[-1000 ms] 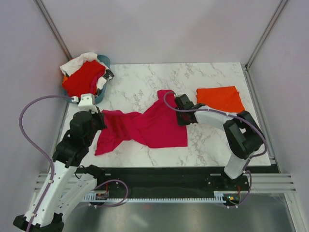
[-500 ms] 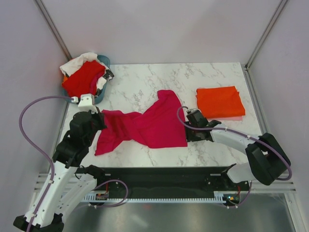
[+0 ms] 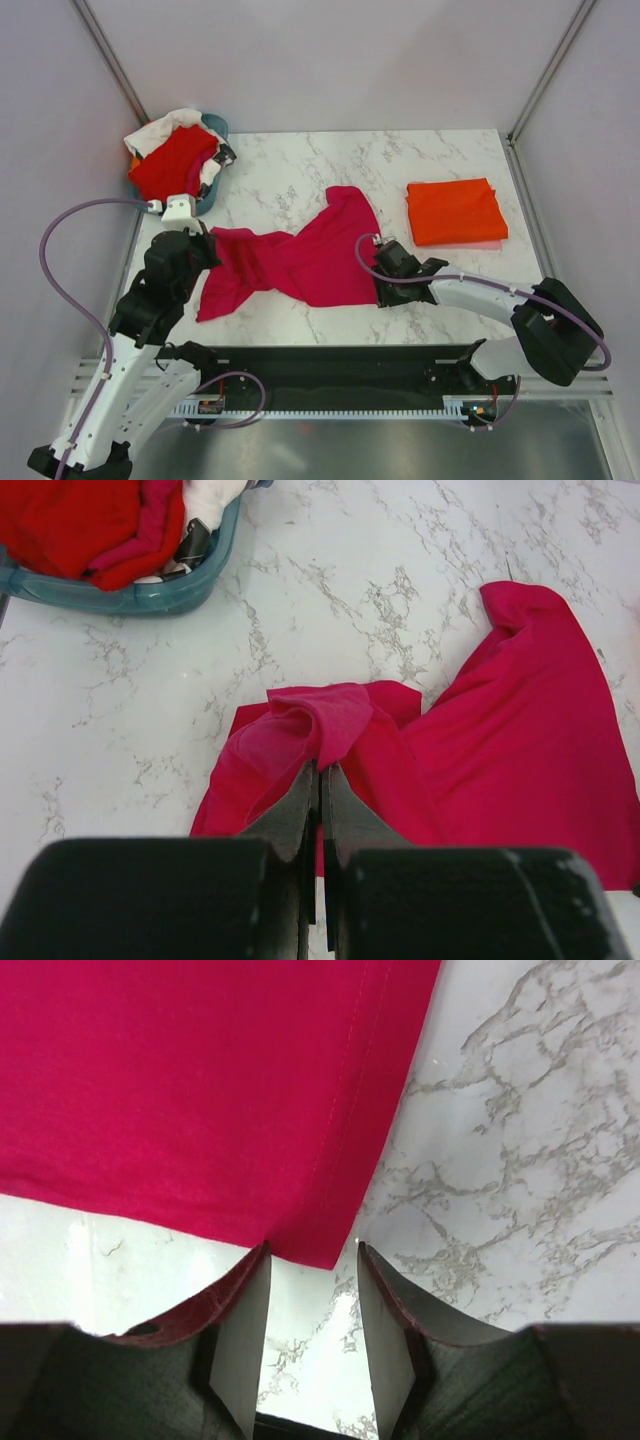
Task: Fold and stack the t-shirts
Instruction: Flatten the tshirt out
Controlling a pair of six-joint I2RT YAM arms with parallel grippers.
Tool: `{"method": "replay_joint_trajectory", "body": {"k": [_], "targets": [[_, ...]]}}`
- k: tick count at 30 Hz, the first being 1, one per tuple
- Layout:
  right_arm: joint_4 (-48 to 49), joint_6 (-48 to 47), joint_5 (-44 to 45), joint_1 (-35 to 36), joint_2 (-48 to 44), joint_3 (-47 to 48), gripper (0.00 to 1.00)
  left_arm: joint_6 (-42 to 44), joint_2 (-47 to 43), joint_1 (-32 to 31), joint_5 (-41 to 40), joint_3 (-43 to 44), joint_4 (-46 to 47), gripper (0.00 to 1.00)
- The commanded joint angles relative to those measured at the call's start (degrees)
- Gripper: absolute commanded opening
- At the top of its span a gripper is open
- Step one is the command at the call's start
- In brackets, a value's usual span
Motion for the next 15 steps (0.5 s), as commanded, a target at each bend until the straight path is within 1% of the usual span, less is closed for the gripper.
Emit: {"method": "replay_joint_trajectory", "body": {"k": [1, 7, 11, 13, 15], "targets": [[-3.48, 2.29, 3.49, 2.09, 0.95, 1.0, 0.47, -1.35, -0.7, 0.38, -0.03, -0.02, 2.62, 0.02], [-3.14, 2.56, 6.21, 3.07, 4.29, 2.06, 0.43, -1.35, -0.79, 0.38, -0.2, 0.07, 2.71, 0.02], [-1.91, 1.86, 5.86, 3.07, 5.52, 2.41, 0.35, -1.35, -0.7, 0.38, -0.03, -0.02, 2.79, 0.02], [-1.3, 1.42, 6.04, 3.07, 5.35, 2.41, 0.27, -1.35, -0.7, 0.38, -0.03, -0.02, 2.79, 0.02], [-1.12, 1.33, 6.74, 3.07, 5.0, 2.85, 0.27, -1.35, -0.53, 0.38, -0.03, -0.02, 2.88, 0.02]]}}
